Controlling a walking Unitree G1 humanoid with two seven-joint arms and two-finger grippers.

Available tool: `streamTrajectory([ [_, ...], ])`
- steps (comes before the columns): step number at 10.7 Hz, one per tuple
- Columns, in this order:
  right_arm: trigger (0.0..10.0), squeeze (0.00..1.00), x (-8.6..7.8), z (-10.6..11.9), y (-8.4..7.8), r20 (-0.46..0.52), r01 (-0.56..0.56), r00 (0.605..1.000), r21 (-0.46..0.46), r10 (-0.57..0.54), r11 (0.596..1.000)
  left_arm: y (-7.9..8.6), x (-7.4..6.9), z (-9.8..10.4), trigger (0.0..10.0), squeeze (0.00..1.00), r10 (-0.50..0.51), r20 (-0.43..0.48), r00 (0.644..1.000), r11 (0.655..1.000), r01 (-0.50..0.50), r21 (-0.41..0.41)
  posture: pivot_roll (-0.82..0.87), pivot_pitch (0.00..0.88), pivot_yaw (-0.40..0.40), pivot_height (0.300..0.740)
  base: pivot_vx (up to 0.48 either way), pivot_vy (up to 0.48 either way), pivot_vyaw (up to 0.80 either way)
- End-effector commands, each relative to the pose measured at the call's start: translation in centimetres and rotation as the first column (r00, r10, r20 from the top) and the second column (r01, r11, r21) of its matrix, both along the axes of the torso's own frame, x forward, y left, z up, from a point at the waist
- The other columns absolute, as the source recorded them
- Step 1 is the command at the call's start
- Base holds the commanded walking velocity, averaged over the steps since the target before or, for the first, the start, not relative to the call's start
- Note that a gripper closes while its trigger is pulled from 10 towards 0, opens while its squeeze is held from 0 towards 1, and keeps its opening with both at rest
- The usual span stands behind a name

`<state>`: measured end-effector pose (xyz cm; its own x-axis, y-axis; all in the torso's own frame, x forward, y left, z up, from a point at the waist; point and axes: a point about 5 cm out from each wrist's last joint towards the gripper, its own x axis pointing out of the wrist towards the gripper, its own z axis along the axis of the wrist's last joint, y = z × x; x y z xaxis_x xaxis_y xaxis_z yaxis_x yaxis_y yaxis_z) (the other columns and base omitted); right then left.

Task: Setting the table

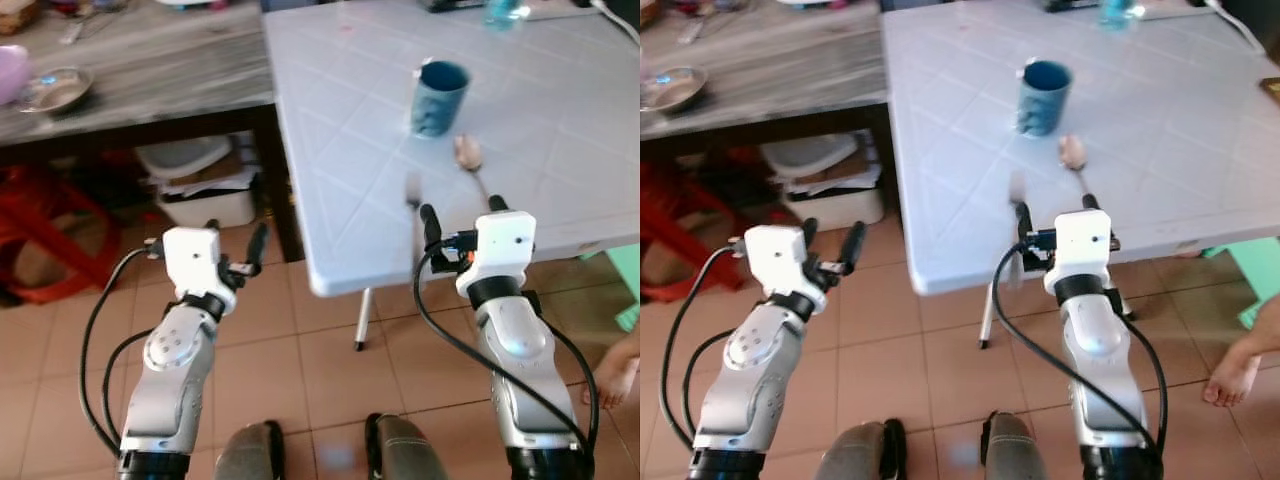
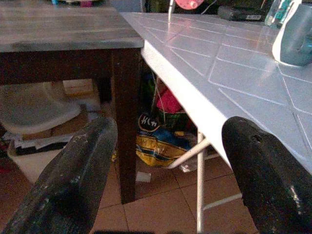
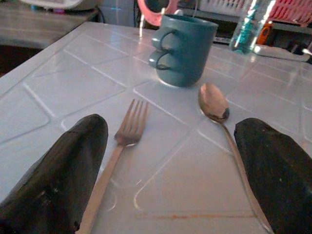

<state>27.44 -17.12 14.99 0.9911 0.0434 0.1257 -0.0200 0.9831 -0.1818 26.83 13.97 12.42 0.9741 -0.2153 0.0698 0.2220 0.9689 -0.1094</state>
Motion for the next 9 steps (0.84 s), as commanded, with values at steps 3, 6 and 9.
streamTrajectory([
  [3, 10.0, 0.0, 1.2, 0.1, -0.4, -0.052, -0.036, 0.998, 0.018, 0.037, 0.999, 0.3, -0.3, 0.2, 10.0, 0.0, -0.009, -0.006, 1.0, 1.0, 0.009, 0.021, 0.0, 0.231, 0.072, 0.74, 0.0, 0.0, 0.0],
  [6, 10.0, 0.0, 2.2, -0.1, 0.0, -0.113, -0.09, 0.989, 0.061, 0.097, 0.994, 0.1, -0.6, 0.0, 10.0, 0.0, -0.018, -0.017, 1.0, 1.0, 0.018, 0.024, 0.0, 0.243, 0.071, 0.74, 0.0, 0.0, 0.0],
  [9, 5.7, 0.0, 3.0, -0.6, 1.1, -0.194, -0.16, 0.966, 0.083, 0.173, 0.984, 0.3, -1.0, -0.1, 10.0, 0.0, -0.012, -0.027, 1.0, 0.999, 0.013, 0.029, 0.01, 0.255, 0.067, 0.74, 0.0, 0.0, 0.0],
])
